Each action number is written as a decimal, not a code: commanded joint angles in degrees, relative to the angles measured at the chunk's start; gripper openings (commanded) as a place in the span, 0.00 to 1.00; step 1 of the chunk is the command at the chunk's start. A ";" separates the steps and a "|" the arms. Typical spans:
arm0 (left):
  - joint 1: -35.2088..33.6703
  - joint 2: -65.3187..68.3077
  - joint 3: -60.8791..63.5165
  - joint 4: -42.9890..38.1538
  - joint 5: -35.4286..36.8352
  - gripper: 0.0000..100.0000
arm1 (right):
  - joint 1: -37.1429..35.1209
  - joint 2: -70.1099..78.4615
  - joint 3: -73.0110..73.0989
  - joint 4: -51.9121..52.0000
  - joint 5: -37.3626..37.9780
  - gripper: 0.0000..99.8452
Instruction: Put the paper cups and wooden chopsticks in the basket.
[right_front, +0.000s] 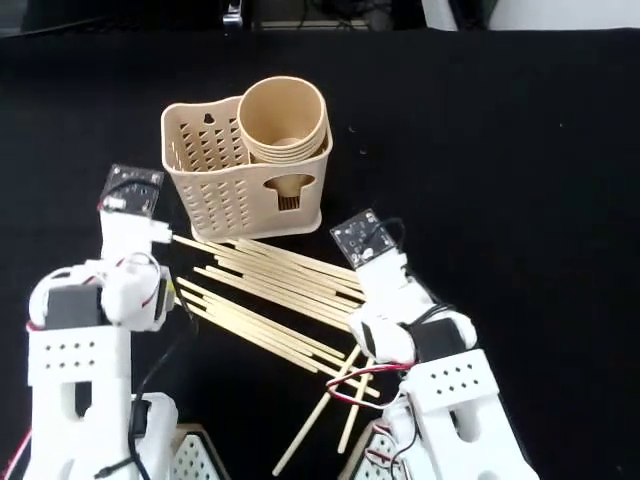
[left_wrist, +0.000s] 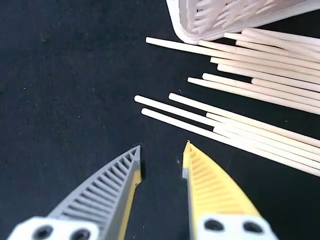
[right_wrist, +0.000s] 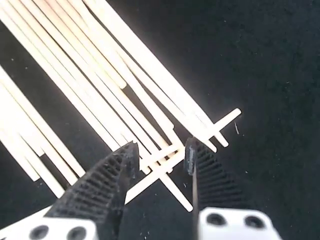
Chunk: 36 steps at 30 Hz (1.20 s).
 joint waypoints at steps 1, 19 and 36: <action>-0.66 -5.36 2.86 -2.37 -0.09 0.15 | -0.79 -0.40 -0.04 -0.88 -0.53 0.17; -0.13 -17.49 11.47 -2.37 1.93 0.15 | -0.70 22.37 -15.96 6.33 -0.62 0.23; -0.13 -17.58 11.47 -2.99 2.02 0.15 | -1.05 33.98 -19.74 7.82 -0.62 0.16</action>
